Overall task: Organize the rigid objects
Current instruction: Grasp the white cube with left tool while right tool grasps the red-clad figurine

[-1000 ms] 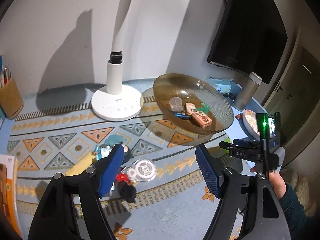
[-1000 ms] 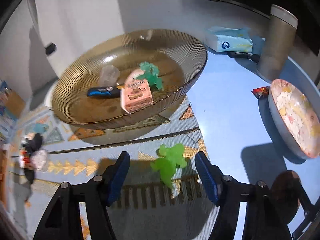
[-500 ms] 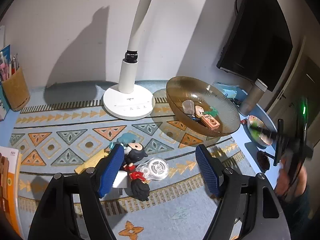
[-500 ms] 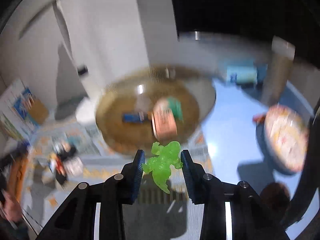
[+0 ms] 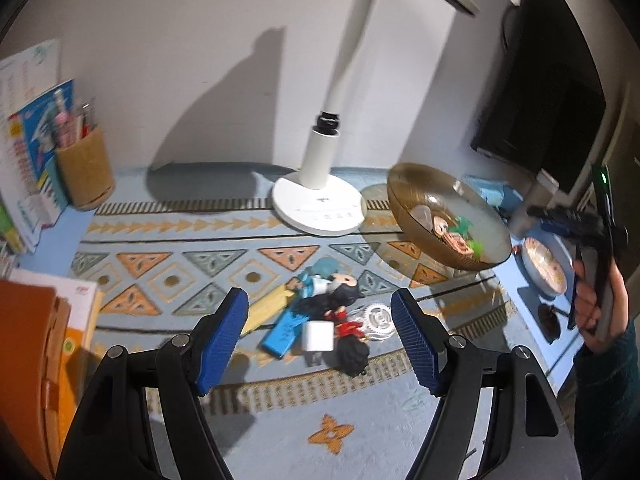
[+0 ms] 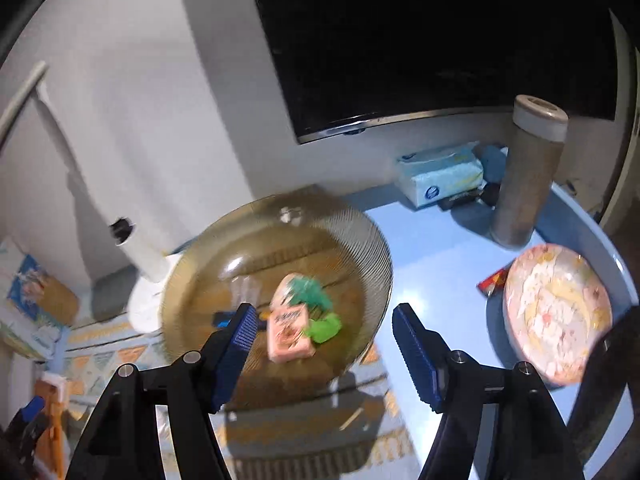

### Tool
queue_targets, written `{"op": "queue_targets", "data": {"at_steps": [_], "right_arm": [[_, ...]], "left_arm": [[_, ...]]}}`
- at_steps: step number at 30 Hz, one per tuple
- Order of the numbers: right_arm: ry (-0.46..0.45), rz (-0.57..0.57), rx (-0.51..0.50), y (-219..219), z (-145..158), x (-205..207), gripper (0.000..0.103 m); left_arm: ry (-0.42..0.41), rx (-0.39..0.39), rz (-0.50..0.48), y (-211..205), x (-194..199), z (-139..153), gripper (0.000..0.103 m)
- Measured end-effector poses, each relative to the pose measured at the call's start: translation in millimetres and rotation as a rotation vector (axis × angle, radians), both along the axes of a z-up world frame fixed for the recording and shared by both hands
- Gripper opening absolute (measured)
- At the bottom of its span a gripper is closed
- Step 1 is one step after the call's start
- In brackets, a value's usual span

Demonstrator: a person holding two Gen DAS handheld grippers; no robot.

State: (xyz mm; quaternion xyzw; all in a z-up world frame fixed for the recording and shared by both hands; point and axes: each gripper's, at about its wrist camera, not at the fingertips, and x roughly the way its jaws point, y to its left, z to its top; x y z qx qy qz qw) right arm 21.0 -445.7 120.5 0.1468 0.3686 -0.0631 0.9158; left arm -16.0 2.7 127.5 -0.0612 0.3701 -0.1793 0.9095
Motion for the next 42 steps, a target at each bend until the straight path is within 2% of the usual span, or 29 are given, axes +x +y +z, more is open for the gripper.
{"op": "queue_targets", "data": {"at_steps": [5, 8, 11, 15, 21, 23, 28, 31, 33, 36, 39, 41, 42], "right_arm": [[-0.015, 0.086, 0.027, 31, 14, -35, 0.073], [-0.049, 0.151, 0.038, 61, 23, -56, 0.087], [-0.065, 0.235, 0.034, 97, 24, -72, 0.088], [-0.027, 0.327, 0.02, 143, 8, -80, 0.088], [0.069, 0.41, -0.006, 195, -35, -76, 0.088], [0.096, 0.435, -0.009, 207, -49, -72, 0.084], [0.153, 0.495, -0.008, 250, -91, -61, 0.064], [0.166, 0.51, -0.021, 275, -115, -53, 0.063], [0.158, 0.503, -0.013, 282, -120, -45, 0.063], [0.125, 0.47, -0.026, 286, -117, -29, 0.063], [0.15, 0.46, -0.027, 290, -121, -10, 0.046], [0.157, 0.481, -0.009, 293, -124, -4, 0.043], [0.153, 0.492, -0.01, 294, -124, -4, 0.036]], "left_arm": [[-0.035, -0.027, 0.029, 23, -22, 14, 0.072], [-0.058, -0.026, 0.036, 34, -35, 22, 0.077], [-0.071, -0.025, 0.039, 43, -44, 23, 0.079], [-0.05, -0.025, 0.029, 52, -47, 13, 0.079], [0.032, 0.01, -0.021, 46, -40, -26, 0.079], [0.064, -0.001, -0.039, 44, -33, -41, 0.078], [0.103, -0.08, -0.077, 38, -16, -63, 0.077], [0.101, -0.07, -0.087, 32, -10, -71, 0.072], [0.091, -0.037, -0.101, 26, -8, -75, 0.071], [0.082, -0.013, -0.131, 20, -4, -78, 0.058], [0.069, 0.006, -0.148, 13, 0, -80, 0.057], [0.074, 0.007, -0.163, 10, 4, -81, 0.057], [0.076, 0.009, -0.165, 8, 6, -81, 0.057]]}}
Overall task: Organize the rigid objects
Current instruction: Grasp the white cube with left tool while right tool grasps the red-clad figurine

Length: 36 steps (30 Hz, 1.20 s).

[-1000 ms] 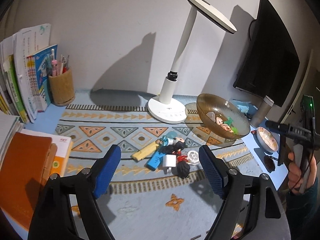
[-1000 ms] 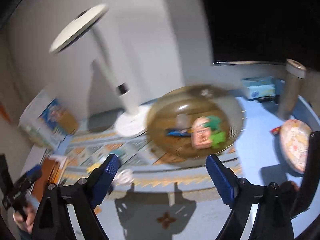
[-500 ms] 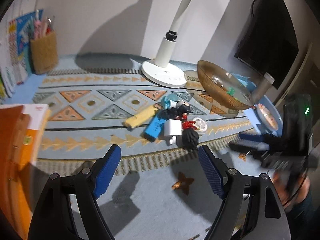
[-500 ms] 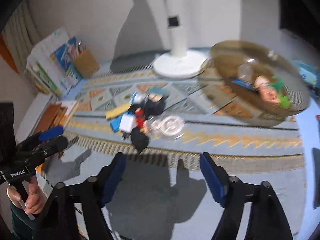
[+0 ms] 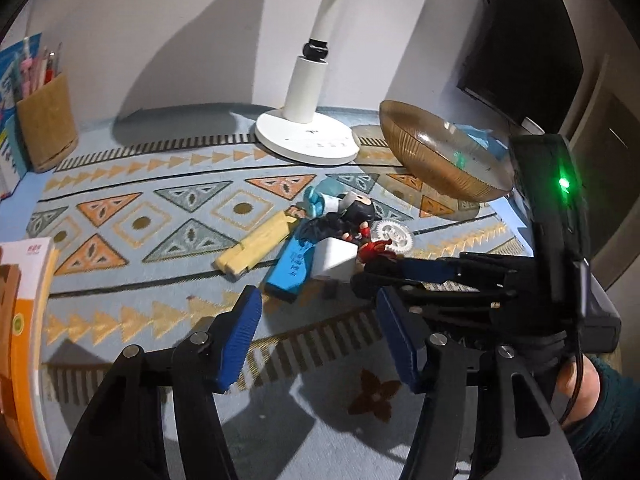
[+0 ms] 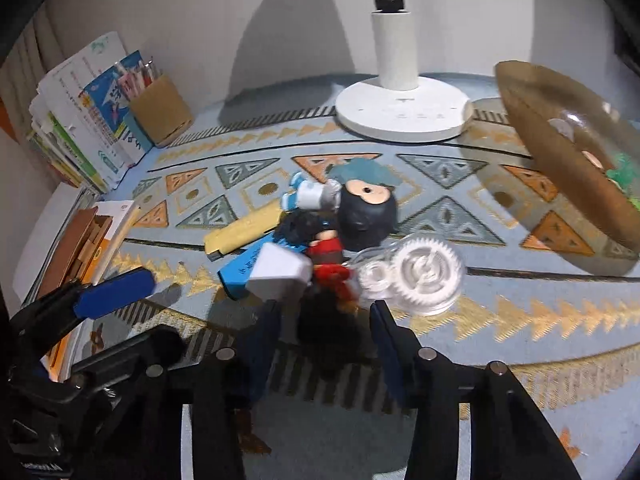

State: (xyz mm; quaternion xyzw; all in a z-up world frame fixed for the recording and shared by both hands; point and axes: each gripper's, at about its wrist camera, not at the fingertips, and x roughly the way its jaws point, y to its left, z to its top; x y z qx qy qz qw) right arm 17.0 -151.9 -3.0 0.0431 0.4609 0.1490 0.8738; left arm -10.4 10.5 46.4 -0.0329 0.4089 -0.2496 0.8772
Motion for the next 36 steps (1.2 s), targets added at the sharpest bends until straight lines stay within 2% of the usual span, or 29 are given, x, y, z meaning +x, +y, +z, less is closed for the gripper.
{"op": "queue_targets", "data": {"at_steps": [1, 3, 6, 7, 9, 13, 15, 17, 21, 24, 27, 29, 30, 31, 33, 36], "right_arm": [[-0.01, 0.007, -0.008, 0, 1, -2, 0.03], [-0.02, 0.015, -0.034, -2, 3, -6, 0.03], [-0.013, 0.012, -0.016, -17, 3, -16, 0.03], [-0.009, 0.003, -0.016, -25, 3, -19, 0.03], [0.001, 0.0, -0.009, -35, 2, -25, 0.03], [0.006, -0.014, 0.01, -57, 1, -35, 0.03], [0.007, -0.016, 0.014, -62, 1, -38, 0.03], [0.002, -0.014, 0.018, -66, 1, -41, 0.03], [-0.011, 0.027, 0.032, -70, 2, -51, 0.03], [-0.019, 0.079, 0.033, -71, 2, -64, 0.03], [-0.006, 0.095, 0.028, -73, -3, -75, 0.03], [0.011, 0.081, 0.038, -76, -6, -78, 0.037], [0.023, 0.077, 0.048, -77, -8, -78, 0.049], [0.031, 0.074, 0.073, -78, -10, -79, 0.056], [0.025, 0.063, 0.088, -77, -9, -81, 0.06], [0.016, 0.015, 0.066, -73, -10, -80, 0.06]], "left_arm": [[0.001, 0.003, -0.002, -3, 2, 0, 0.057], [0.005, 0.019, -0.011, -11, 6, -1, 0.057], [-0.001, 0.082, -0.016, -28, 10, -4, 0.056], [-0.003, 0.103, -0.02, -34, 12, -6, 0.049], [0.01, 0.135, -0.038, -47, 18, -12, 0.043], [0.01, 0.228, -0.031, -68, 29, -24, 0.037], [-0.027, 0.291, -0.019, -77, 27, -27, 0.024], [-0.042, 0.31, -0.021, -80, 24, -27, 0.024], [-0.039, 0.274, -0.033, -74, 6, -22, 0.024], [-0.015, 0.173, -0.043, -61, -16, -19, 0.024], [-0.012, 0.143, -0.019, -53, -31, -21, 0.024], [0.005, 0.128, 0.001, -50, -30, -25, 0.024], [0.015, 0.129, 0.014, -48, -29, -27, 0.024], [0.016, 0.129, 0.027, -46, -28, -27, 0.024], [0.002, 0.132, 0.047, -45, -26, -27, 0.024], [-0.009, 0.149, 0.037, -48, -29, -28, 0.024]]}}
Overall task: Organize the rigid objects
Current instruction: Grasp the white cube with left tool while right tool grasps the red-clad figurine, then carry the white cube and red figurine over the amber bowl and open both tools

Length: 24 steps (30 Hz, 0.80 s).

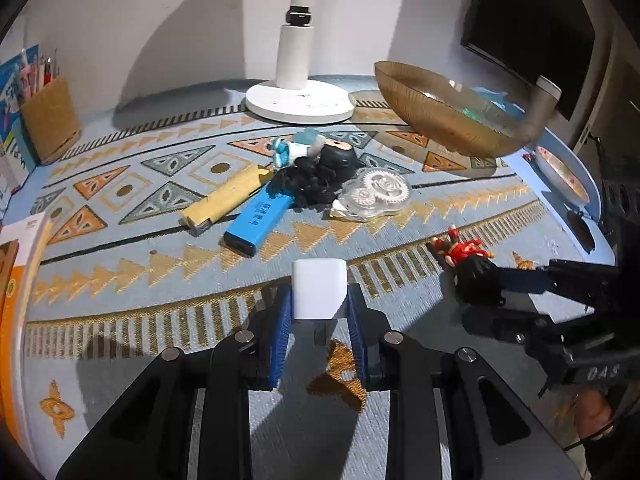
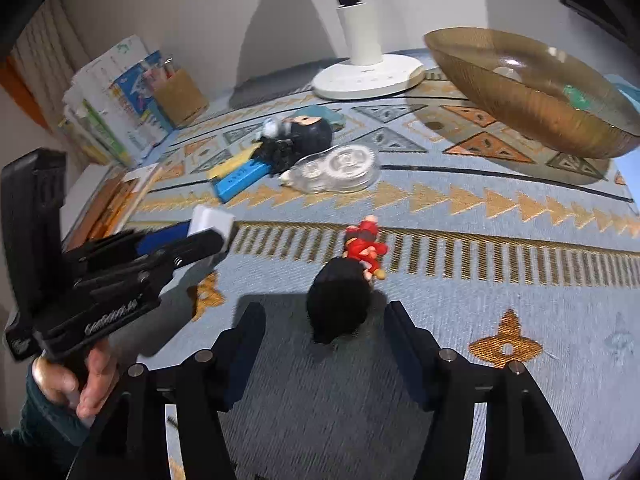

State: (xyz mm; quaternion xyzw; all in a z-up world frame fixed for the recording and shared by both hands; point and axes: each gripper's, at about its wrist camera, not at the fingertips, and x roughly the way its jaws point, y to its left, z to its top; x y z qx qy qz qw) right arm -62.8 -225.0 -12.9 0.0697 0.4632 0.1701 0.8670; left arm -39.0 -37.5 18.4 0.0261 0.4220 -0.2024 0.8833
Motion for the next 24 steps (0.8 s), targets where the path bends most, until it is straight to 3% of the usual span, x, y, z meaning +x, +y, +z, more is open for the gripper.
{"op": "queue_targets", "data": {"at_steps": [3, 7, 9, 20, 24], "right_arm": [[0.002, -0.064, 0.041, -3, -1, 5, 0.06], [-0.023, -0.123, -0.033, 2, 0, 10, 0.039], [-0.035, -0.108, -0.023, 2, -1, 8, 0.033], [-0.064, -0.104, 0.042, -30, 10, -21, 0.033], [-0.071, -0.136, 0.02, -54, 10, -23, 0.033]], "left_arm": [[-0.012, 0.016, -0.014, -3, -3, 0, 0.024], [-0.01, 0.004, -0.01, 0, -2, 0, 0.024], [-0.013, 0.0, -0.005, 1, -2, 1, 0.024], [-0.048, 0.092, -0.021, -18, -14, 2, 0.024], [-0.1, 0.206, -0.028, -35, -20, -2, 0.024]]}}
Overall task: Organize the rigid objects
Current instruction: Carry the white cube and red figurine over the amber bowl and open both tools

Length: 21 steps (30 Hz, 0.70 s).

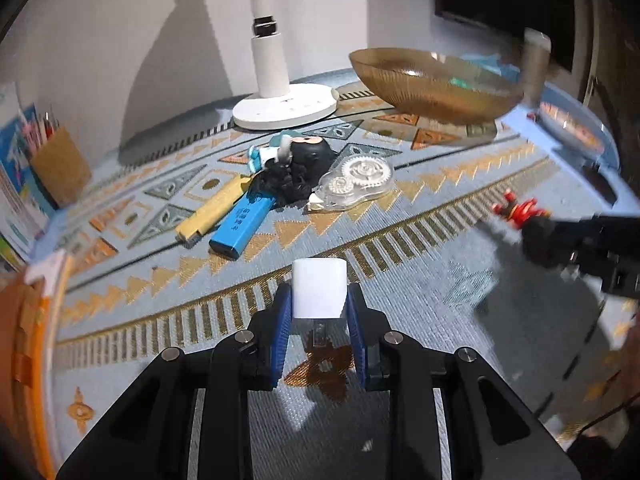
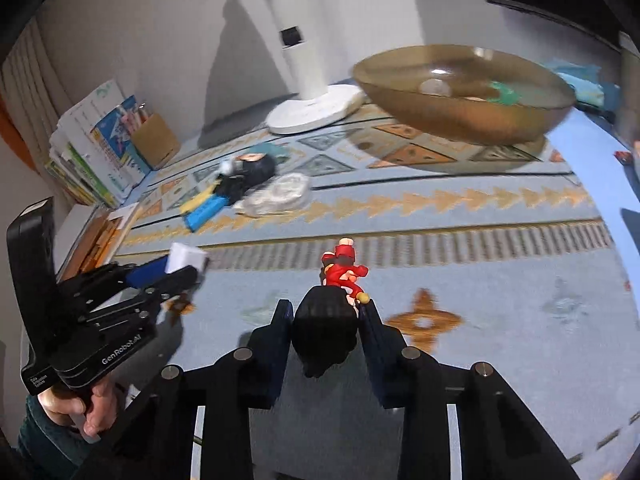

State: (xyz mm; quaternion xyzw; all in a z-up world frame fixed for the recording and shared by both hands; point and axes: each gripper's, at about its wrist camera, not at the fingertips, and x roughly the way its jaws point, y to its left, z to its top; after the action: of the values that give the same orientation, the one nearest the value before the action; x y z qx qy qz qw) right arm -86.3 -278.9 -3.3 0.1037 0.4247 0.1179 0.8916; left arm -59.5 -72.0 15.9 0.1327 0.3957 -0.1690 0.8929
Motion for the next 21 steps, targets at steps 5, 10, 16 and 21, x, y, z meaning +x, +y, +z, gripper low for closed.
{"op": "queue_targets", "data": {"at_steps": [5, 10, 16, 21], "right_arm": [[-0.001, -0.036, -0.005, -19, -12, -1, 0.033], [-0.023, -0.025, -0.051, -13, -11, -3, 0.033], [-0.014, -0.004, 0.008, -24, -3, -5, 0.032], [-0.092, -0.041, 0.012, -48, 34, -5, 0.032]], "left_arm": [[-0.021, 0.026, 0.008, -1, -3, 0, 0.024], [-0.017, 0.021, 0.029, 1, -1, 0, 0.024], [0.048, -0.126, -0.011, -10, 6, 21, 0.024], [0.015, -0.267, -0.118, -48, 29, 76, 0.024]]}}
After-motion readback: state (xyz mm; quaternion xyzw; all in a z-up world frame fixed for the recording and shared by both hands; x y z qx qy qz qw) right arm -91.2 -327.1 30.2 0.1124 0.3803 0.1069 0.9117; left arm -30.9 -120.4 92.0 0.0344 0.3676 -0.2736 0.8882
